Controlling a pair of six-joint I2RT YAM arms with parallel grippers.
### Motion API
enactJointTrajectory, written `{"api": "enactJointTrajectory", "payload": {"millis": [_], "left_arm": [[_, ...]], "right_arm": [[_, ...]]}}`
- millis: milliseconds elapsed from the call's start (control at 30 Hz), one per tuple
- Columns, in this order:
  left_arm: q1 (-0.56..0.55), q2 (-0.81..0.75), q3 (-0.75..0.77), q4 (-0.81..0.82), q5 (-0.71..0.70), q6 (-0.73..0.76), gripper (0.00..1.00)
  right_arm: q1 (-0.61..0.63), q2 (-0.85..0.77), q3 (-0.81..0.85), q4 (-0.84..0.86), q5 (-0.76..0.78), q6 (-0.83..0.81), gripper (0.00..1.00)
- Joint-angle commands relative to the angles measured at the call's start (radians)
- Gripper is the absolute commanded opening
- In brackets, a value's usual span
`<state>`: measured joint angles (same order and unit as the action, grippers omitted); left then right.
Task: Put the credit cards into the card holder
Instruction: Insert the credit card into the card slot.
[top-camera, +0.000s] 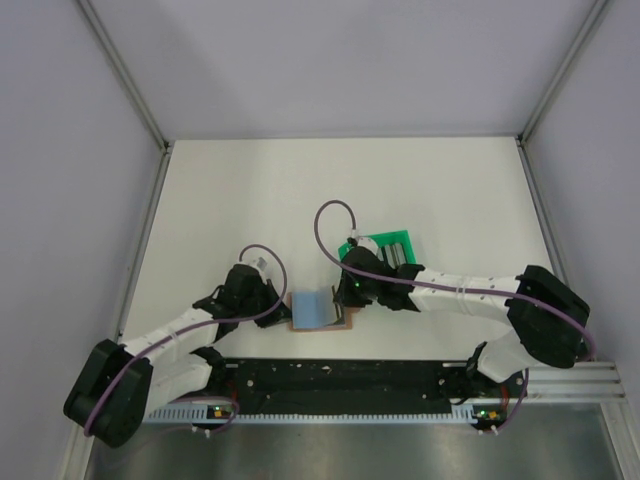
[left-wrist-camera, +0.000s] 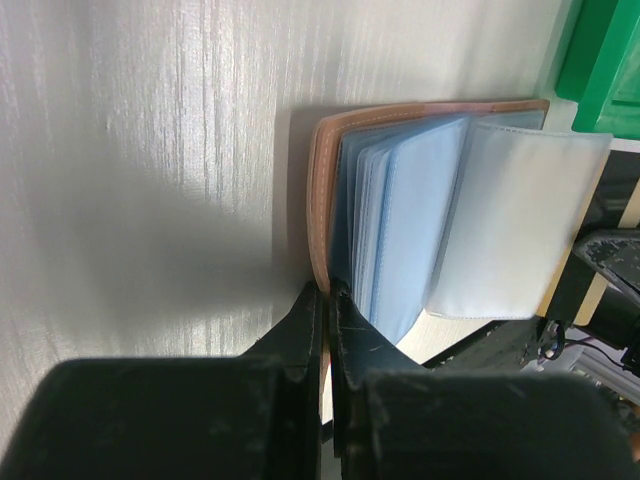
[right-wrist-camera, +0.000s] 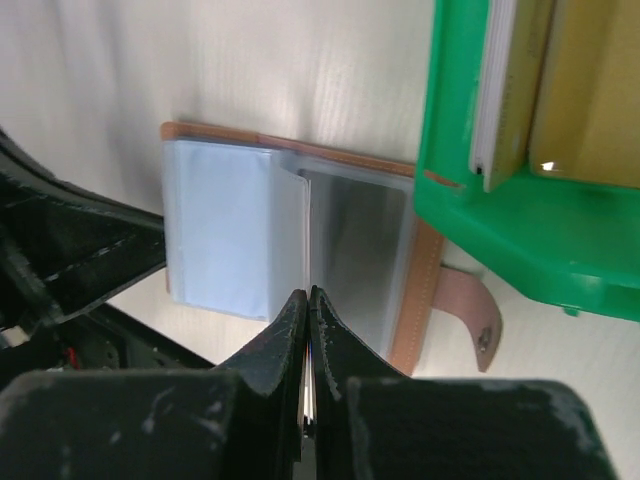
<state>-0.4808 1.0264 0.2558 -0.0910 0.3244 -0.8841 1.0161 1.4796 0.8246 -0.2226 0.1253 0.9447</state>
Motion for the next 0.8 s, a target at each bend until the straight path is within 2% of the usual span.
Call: {"api": "enactJointTrajectory", "payload": {"millis": [0,200,367,600,767], "left_arm": [[-0.001,0.015,-0.010,0.027,-0.010,0.013,0.00],[-0.001,0.014,-0.016,0.030,-0.013,0.011,0.00],[-0.001,0.011,-0.018,0.030,-0.015,0.011,0.00],[-0.002,0.009,-0.013,0.017,-0.021,0.014,0.00],[-0.001,0.011,-0.012,0.013,-0.024,0.016,0.00]], "right_arm": [[-0.008,-0.024,0.028,0.158,-0.090,0.000,0.00],[-0.004,0.079,0.076,0.278,-0.245,-0.014,0.00],[0.006,0.165,0.093,0.301,-0.294,0.011,0.00],[-0.002,0.021,0.015,0.335,-0.210,-0.024,0.00],[-0.028,-0.051,-0.091,0.354,-0.151,0.014,0.00]]}}
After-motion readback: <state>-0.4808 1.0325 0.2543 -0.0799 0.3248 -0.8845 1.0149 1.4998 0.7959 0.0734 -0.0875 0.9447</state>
